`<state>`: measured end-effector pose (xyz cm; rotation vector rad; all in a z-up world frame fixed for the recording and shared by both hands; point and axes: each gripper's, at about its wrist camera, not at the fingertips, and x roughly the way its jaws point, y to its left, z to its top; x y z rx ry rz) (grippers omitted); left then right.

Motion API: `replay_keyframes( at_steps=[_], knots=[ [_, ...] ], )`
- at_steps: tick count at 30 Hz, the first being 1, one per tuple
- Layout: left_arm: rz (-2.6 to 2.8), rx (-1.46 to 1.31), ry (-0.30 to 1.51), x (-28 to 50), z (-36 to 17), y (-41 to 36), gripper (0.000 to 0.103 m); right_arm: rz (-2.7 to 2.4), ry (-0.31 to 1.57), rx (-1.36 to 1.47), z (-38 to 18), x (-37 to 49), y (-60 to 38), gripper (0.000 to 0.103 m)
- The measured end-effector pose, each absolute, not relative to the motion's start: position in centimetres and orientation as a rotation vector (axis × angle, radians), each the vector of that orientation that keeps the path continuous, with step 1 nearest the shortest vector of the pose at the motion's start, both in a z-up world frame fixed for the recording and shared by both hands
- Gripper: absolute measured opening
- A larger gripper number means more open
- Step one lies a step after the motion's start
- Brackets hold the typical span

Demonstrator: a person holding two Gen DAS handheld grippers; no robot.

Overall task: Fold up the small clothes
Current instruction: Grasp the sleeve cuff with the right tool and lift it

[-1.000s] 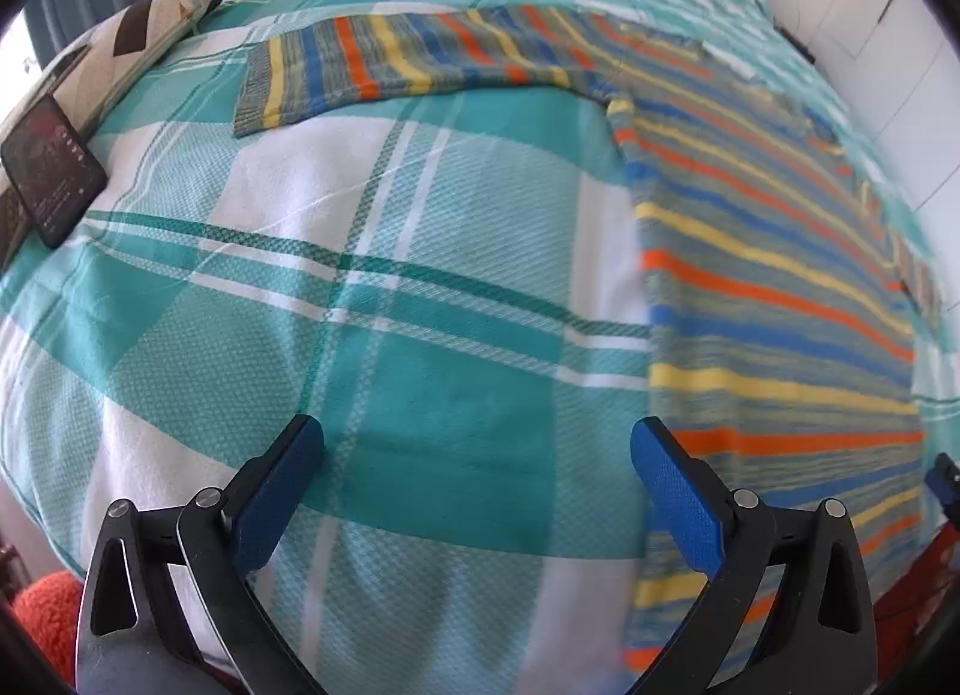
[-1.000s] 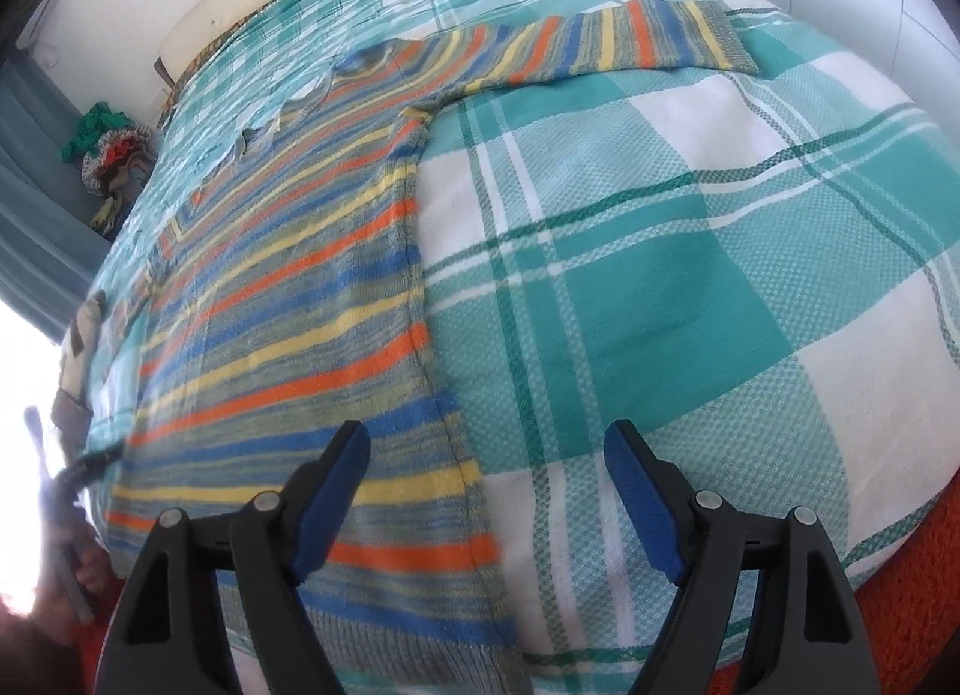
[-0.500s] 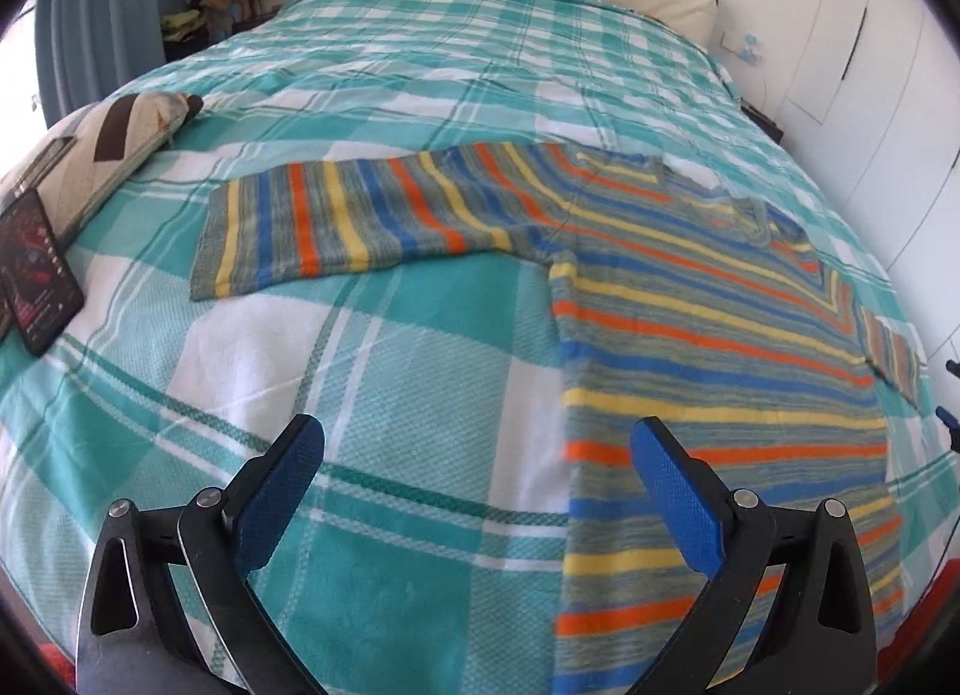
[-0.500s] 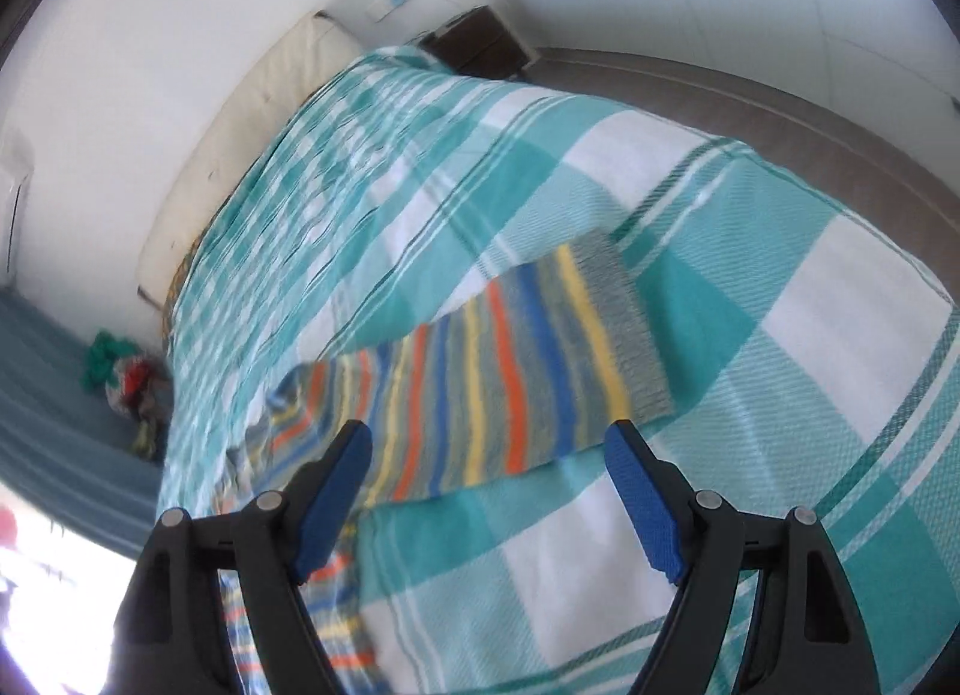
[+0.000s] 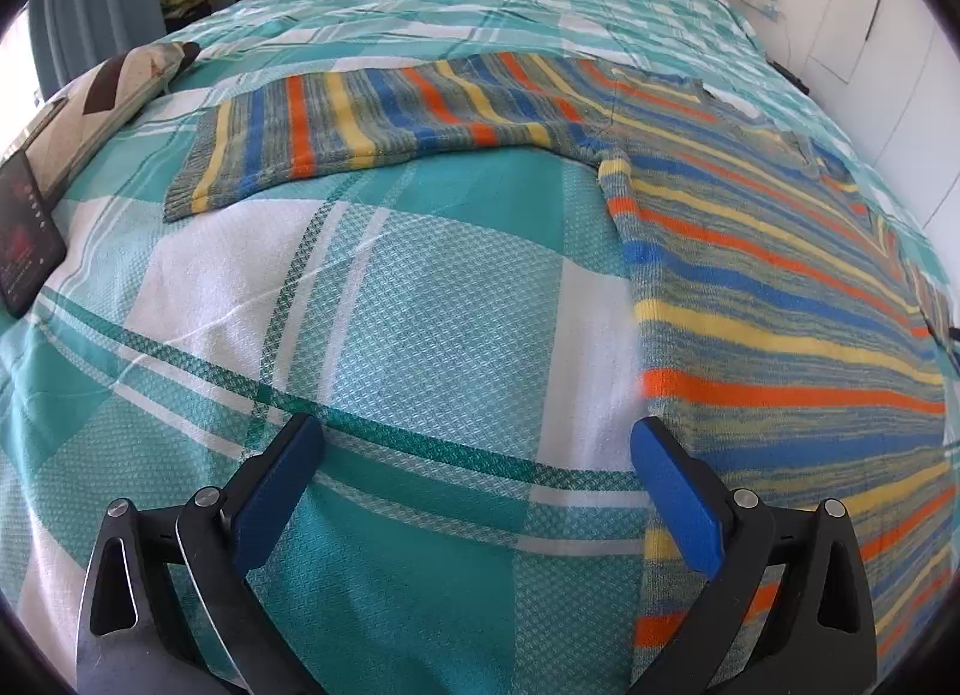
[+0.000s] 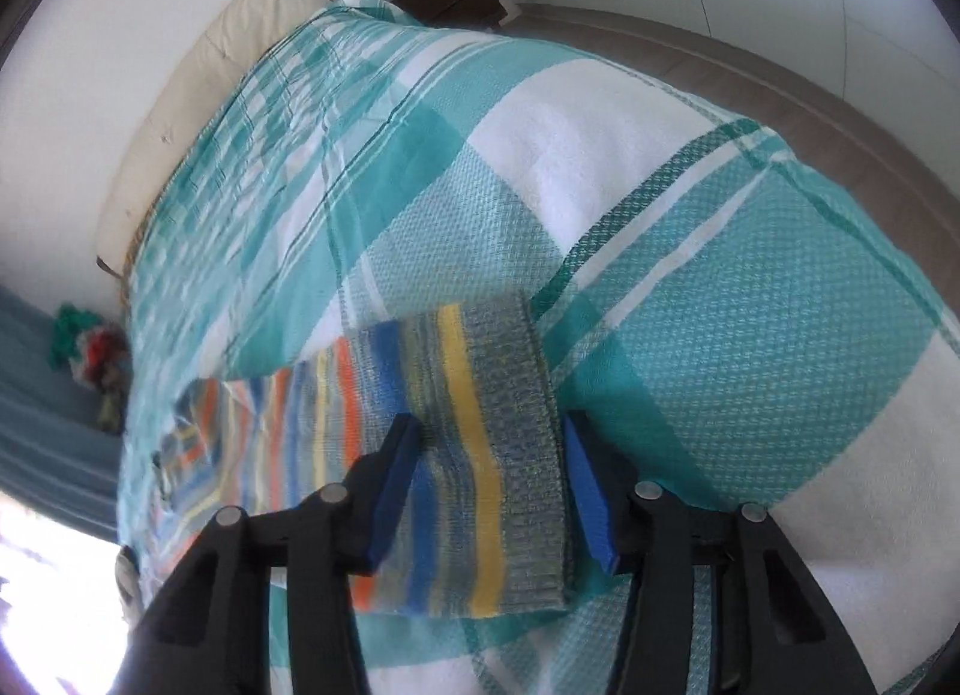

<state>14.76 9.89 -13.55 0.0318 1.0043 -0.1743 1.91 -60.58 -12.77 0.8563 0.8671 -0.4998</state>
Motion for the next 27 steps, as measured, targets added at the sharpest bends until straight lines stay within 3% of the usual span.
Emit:
replay_keyframes(
  at_steps=[1,2,7,11,16,18,19,21,27],
  knots=[
    [-0.174,0.036,1.003,14.7,-13.6,9.8,0.102,-0.543,0.883,0.850,-12.7,1.7,-60.8,0.010],
    [-0.175,0.036,1.003,14.7,-13.5,9.9,0.102,-0.555,0.879,0.863,-12.5,1.5,-61.0,0.007],
    [-0.180,0.018,1.001,14.8,-13.5,10.1,0.102,-0.583,0.838,0.660,-6.4,3.3,-57.0,0.005],
    [-0.178,0.022,1.003,14.9,-13.6,10.0,0.102,-0.273,0.741,0.618,-0.5,8.4,-49.5,0.005],
    [-0.181,0.017,1.004,15.0,-13.6,10.1,0.102,0.118,0.729,0.691,0.4,16.9,-38.7,0.005],
    [-0.184,0.018,1.005,14.9,-13.6,10.1,0.102,0.220,0.763,0.709,-0.9,19.8,-35.7,0.013],
    [-0.183,0.018,1.005,14.9,-13.6,10.1,0.102,0.251,0.793,0.718,-1.7,20.9,-34.7,0.033],
    [-0.182,0.019,1.005,15.0,-13.6,10.1,0.102,0.248,0.795,0.722,-2.6,21.8,-34.1,0.051],
    [-0.178,0.022,1.009,15.1,-13.8,10.0,0.102,0.145,0.902,0.713,-5.3,20.4,-37.1,0.051]
  ],
)
